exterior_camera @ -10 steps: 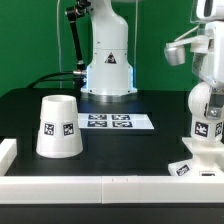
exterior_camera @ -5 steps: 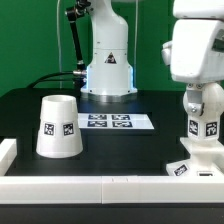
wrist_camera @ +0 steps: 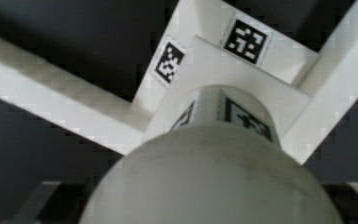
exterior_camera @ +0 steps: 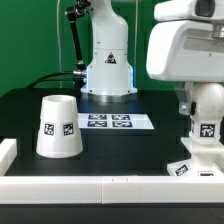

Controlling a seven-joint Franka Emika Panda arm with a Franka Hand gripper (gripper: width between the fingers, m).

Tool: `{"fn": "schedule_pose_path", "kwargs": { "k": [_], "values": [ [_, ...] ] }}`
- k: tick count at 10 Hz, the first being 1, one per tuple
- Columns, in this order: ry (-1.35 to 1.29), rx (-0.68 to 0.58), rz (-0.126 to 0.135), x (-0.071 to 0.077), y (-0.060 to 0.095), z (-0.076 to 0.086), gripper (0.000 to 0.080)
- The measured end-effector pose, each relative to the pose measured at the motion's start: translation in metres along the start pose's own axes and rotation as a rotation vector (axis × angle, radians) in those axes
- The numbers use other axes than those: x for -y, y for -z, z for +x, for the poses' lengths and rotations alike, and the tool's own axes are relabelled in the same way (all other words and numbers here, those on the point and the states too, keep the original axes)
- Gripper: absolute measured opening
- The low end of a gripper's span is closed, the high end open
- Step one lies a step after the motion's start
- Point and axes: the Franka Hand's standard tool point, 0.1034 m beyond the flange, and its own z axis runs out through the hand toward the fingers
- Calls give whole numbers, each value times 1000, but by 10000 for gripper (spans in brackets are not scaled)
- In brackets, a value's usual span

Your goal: Assemble lamp

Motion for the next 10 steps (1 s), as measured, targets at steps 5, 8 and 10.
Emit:
{"fn": "schedule_pose_path", "kwargs": {
  "k": [5,8,10],
  "values": [
    [-484,-16,11,-1,1,-3,576],
    [-797,1,31,-1,-1,-6,576],
    [-955,9,41,-1,-2,-6,576]
  ]
}}
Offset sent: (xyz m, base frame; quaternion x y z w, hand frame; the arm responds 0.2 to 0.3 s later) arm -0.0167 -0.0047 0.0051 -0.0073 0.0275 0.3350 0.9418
